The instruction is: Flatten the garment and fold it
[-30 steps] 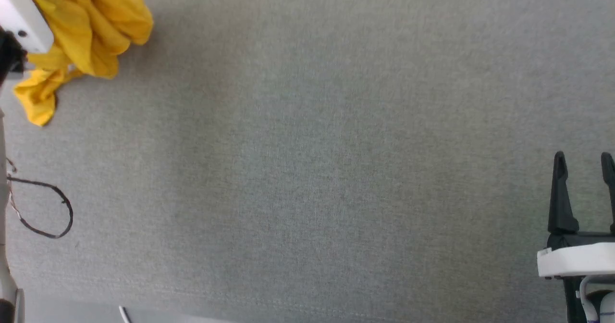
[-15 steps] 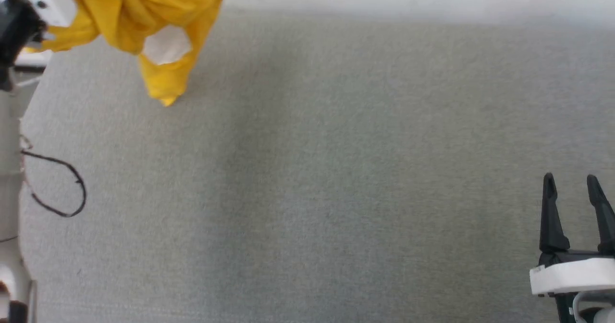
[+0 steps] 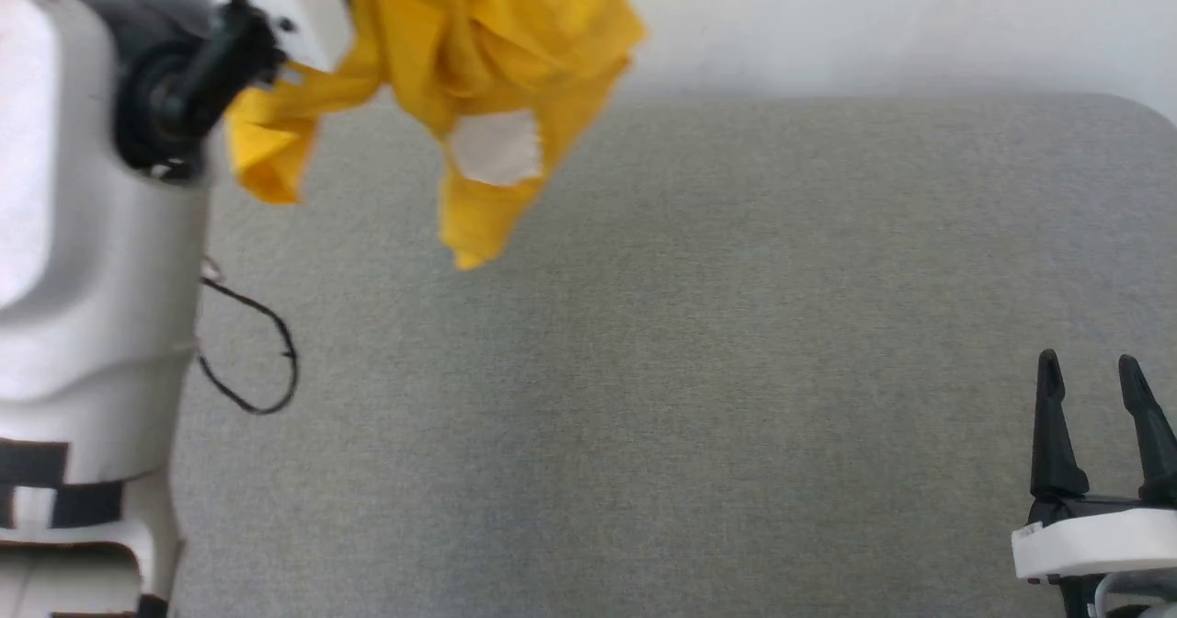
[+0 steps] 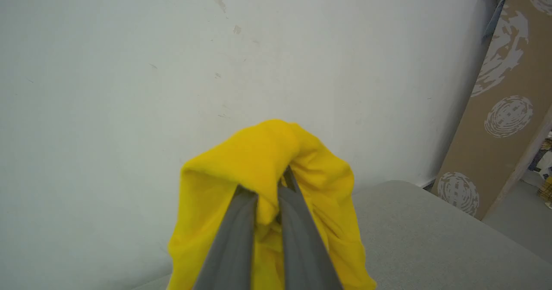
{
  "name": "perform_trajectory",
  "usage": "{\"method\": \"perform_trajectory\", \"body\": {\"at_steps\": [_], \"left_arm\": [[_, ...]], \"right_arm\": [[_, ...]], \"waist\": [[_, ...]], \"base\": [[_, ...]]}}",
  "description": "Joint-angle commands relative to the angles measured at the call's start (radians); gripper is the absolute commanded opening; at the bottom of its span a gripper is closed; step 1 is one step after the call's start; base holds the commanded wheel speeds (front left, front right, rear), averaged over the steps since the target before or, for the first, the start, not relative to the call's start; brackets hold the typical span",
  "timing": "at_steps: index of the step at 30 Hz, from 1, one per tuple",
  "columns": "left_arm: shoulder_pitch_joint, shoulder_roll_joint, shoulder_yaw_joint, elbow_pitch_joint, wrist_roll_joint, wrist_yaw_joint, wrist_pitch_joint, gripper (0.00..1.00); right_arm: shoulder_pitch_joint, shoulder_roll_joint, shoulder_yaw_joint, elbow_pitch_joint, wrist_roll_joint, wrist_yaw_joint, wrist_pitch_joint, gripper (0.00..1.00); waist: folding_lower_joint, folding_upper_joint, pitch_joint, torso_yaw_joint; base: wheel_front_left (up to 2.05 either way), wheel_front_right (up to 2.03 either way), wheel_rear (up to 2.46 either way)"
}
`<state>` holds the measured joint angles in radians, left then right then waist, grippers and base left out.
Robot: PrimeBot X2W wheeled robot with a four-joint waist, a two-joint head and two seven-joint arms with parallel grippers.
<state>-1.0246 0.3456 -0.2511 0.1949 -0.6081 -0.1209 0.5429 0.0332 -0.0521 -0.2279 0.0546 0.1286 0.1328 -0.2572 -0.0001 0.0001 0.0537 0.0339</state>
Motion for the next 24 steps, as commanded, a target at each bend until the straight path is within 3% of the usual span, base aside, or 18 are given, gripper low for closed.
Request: {"method": "perform_trajectory", "body": {"at_steps": [1,13,24], "left_arm": [[0.017,-0.012,-0.009,-0.013,-0.005,0.006,0.002,0.00],[0.167,-0.148,-0.093,-0.036,-0.043,0.022,-0.054,0.00],[0.366,-0.197,-0.131,0.173,-0.016,0.045,-0.219,0.00]], "right_arm": [[0.013,0.002,-0.002,0.003,0.007,-0.002,-0.004,1.00],[0.001,0.002,-0.007,0.004,0.032,-0.002,-0.005,1.00],[-0.014,0.002,-0.004,0.007,0.045,-0.002,-0.005,1.00]], "waist": [[0.0001,-0.0001,-0.015,-0.020],[0.0001,-0.0001,0.017,-0.069],[0.0001,-0.0001,0.063,-0.129]], "base": [[0.00,0.00,0.00],[0.00,0.00,0.00],[0.00,0.00,0.00]]}}
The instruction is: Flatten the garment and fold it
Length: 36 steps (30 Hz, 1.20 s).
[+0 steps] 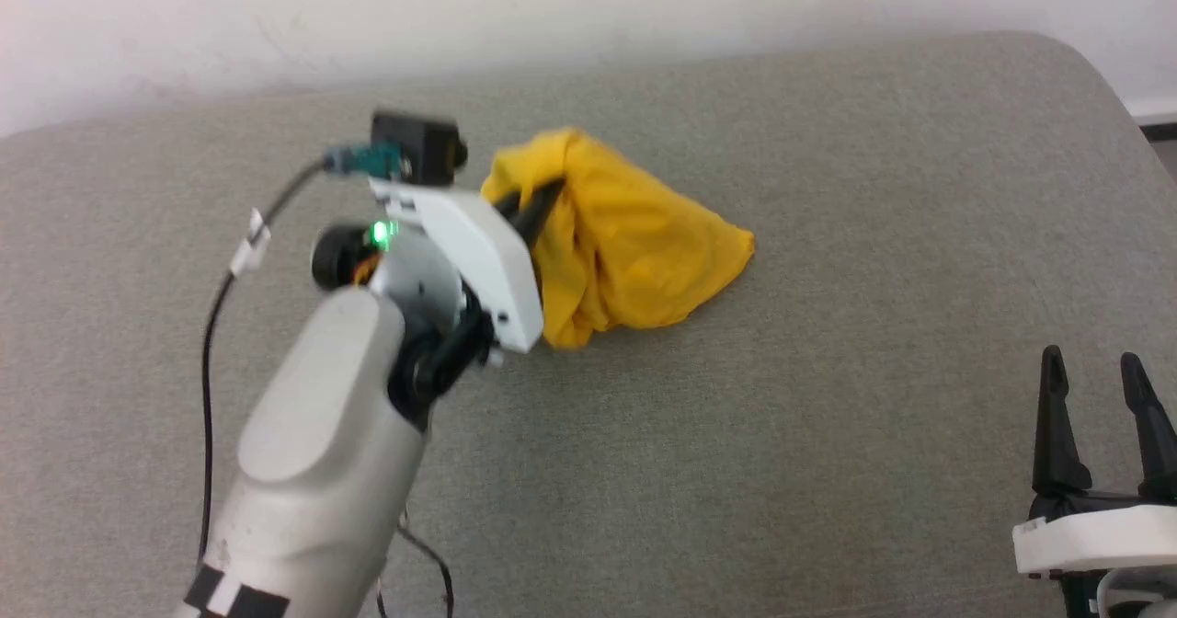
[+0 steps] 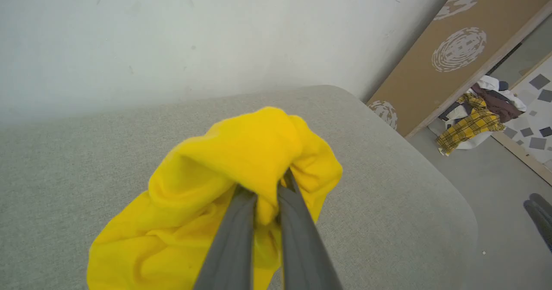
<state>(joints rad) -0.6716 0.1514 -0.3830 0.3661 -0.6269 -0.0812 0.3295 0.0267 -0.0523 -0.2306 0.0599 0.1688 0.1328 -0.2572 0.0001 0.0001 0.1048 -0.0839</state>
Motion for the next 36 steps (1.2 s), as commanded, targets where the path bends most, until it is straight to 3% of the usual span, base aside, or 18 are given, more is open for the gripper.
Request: {"method": "perform_trajectory", "body": {"at_steps": [1,13,14,15,23,32,34,36], "left_arm": [[0.026,-0.004,-0.005,0.031,0.009,0.009,-0.012,0.00],[0.057,-0.031,-0.086,0.311,0.046,0.025,0.023,0.00],[0.055,-0.034,-0.082,0.320,0.046,0.031,0.007,0.35],[0.050,-0.036,-0.082,0.325,0.050,0.035,-0.012,1.00],[0.028,-0.037,-0.054,0.257,0.040,0.012,-0.164,1.00],[0.195,0.056,0.018,-0.062,0.114,0.111,-0.451,1.00],[0.263,0.067,0.044,-0.158,0.115,0.101,-0.547,1.00],[0.338,0.089,0.067,-0.234,0.145,0.108,-0.580,1.00]], "right_arm": [[-0.008,0.002,0.000,0.001,0.005,-0.002,-0.005,1.00],[-0.030,0.002,0.009,0.009,0.005,-0.002,-0.005,1.00],[-0.030,0.002,0.008,0.010,0.006,-0.002,-0.005,1.00],[-0.029,0.002,0.007,0.011,0.007,-0.002,-0.005,1.00],[-0.007,0.002,-0.008,0.013,0.009,-0.002,-0.005,1.00],[0.005,0.002,-0.016,-0.003,0.004,-0.002,-0.005,1.00],[0.006,0.002,-0.016,-0.007,0.003,-0.002,-0.005,1.00],[0.006,0.002,-0.017,-0.010,0.002,-0.002,-0.005,1.00]], "waist": [[-0.0001,-0.0001,0.016,-0.016],[-0.0001,-0.0001,0.031,-0.065],[-0.0001,-0.0001,0.029,-0.066],[-0.0001,-0.0001,0.026,-0.067],[-0.0001,-0.0001,-0.005,-0.056],[-0.0001,-0.0001,-0.008,-0.025],[-0.0001,-0.0001,-0.008,-0.021],[-0.0001,-0.0001,-0.007,-0.018]], "base": [[0.00,0.00,0.00],[0.00,0.00,0.00],[0.00,0.00,0.00],[0.00,0.00,0.00],[0.00,0.00,0.00],[0.00,0.00,0.00],[0.00,0.00,0.00],[0.00,0.00,0.00]]}}
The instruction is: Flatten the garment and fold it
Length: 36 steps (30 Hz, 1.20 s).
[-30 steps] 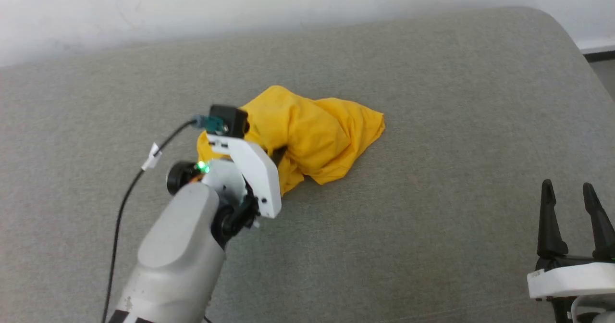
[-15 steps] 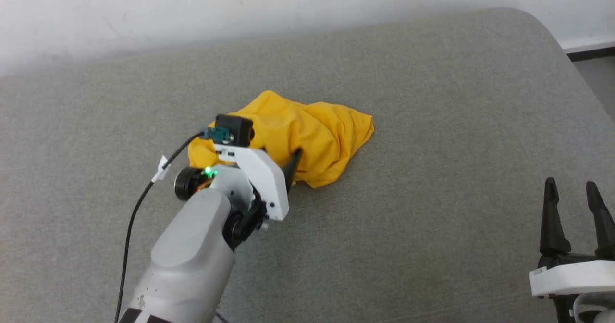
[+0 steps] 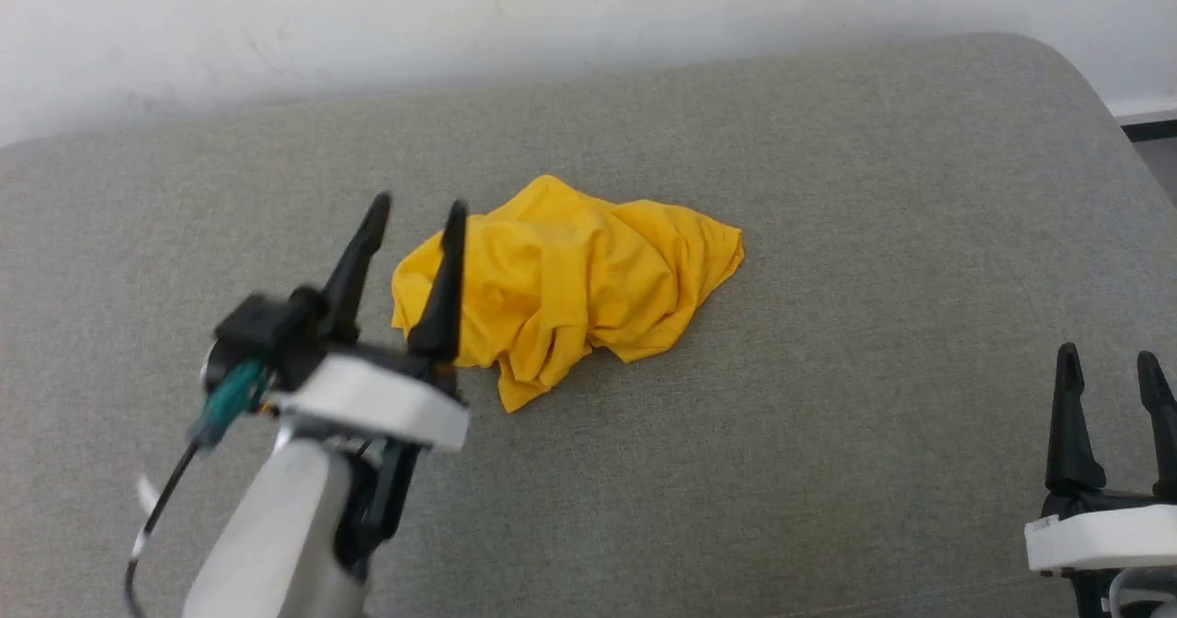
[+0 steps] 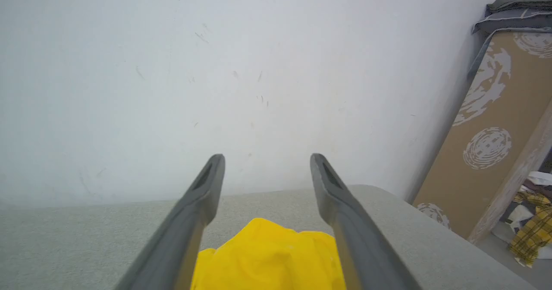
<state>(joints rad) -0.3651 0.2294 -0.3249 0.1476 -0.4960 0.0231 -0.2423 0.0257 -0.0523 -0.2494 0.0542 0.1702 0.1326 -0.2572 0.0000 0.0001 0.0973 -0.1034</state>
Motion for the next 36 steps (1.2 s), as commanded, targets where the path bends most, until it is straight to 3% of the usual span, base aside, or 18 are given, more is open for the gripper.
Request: {"method": "perform_trajectory", "body": {"at_steps": [1,3,7,13,25,31,36], "left_arm": [[0.071,0.019,0.024,-0.053,0.034,0.009,-0.015,1.00],[0.146,0.028,0.059,-0.132,0.097,0.030,-0.018,1.00],[0.315,-0.014,0.132,-0.247,0.197,0.058,-0.019,1.00],[0.471,-0.102,0.197,-0.276,0.258,0.037,-0.019,1.00],[0.463,-0.155,0.283,-0.228,0.315,-0.004,-0.019,1.00],[0.447,-0.169,0.300,-0.232,0.321,-0.011,-0.019,1.00],[0.422,-0.175,0.295,-0.227,0.325,-0.022,-0.019,1.00]], "right_arm": [[0.008,0.002,0.002,-0.006,0.000,-0.002,-0.005,1.00],[0.010,0.002,0.001,-0.010,0.000,-0.002,-0.005,1.00],[0.017,0.002,0.006,-0.010,0.005,-0.002,-0.005,1.00],[0.037,0.002,0.011,-0.008,0.015,-0.002,-0.005,1.00],[0.000,0.002,0.014,-0.034,0.010,-0.002,-0.005,1.00],[-0.083,0.002,0.068,-0.019,-0.033,-0.002,-0.001,1.00],[-0.203,0.002,0.124,0.007,-0.076,-0.002,0.113,1.00]], "waist": [[0.0000,-0.0001,0.001,0.003],[0.0000,-0.0001,0.003,0.006],[0.0000,-0.0001,0.003,0.010],[0.0000,-0.0001,0.002,0.031],[0.0000,-0.0001,0.008,0.075],[0.0000,-0.0001,0.032,0.100],[0.0000,-0.0001,0.066,0.126]], "base": [[0.00,0.00,0.00],[0.00,0.00,0.00],[0.00,0.00,0.00],[0.00,0.00,0.00],[0.00,0.00,0.00],[0.00,0.00,0.00],[0.00,0.00,0.00]]}}
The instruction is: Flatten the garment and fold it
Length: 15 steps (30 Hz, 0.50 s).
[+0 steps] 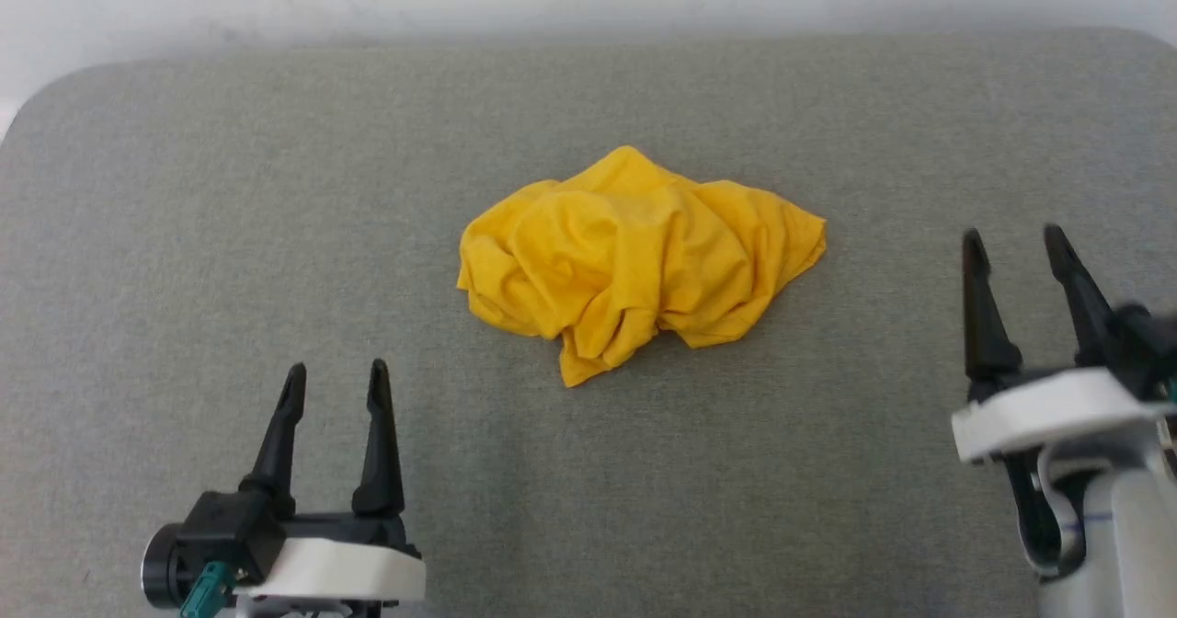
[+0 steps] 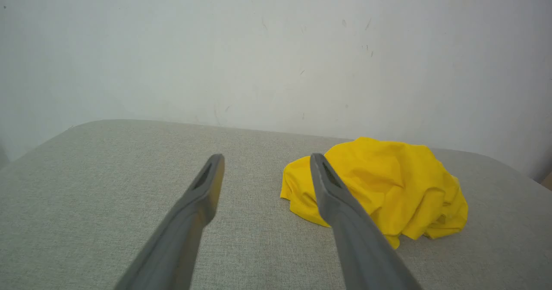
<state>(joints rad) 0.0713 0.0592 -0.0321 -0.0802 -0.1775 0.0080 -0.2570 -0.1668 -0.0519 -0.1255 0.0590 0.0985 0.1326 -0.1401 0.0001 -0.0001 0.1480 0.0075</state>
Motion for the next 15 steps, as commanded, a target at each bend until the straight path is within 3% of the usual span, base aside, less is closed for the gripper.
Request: {"method": "perform_trajectory", "body": {"at_steps": [1,15], "left_arm": [[-0.021,-0.005,-0.001,0.001,0.007,-0.009,-0.005,1.00],[-0.093,-0.009,-0.051,-0.009,-0.009,-0.013,-0.005,1.00]], "right_arm": [[-0.033,0.000,0.009,0.009,-0.009,-0.002,0.029,1.00],[-0.331,-0.179,0.190,0.146,0.174,-0.002,0.522,1.00]], "waist": [[-0.0001,0.0001,0.023,0.022],[-0.0001,0.0001,0.110,0.114]], "base": [[0.00,0.00,0.00],[0.00,0.00,0.00]]}}
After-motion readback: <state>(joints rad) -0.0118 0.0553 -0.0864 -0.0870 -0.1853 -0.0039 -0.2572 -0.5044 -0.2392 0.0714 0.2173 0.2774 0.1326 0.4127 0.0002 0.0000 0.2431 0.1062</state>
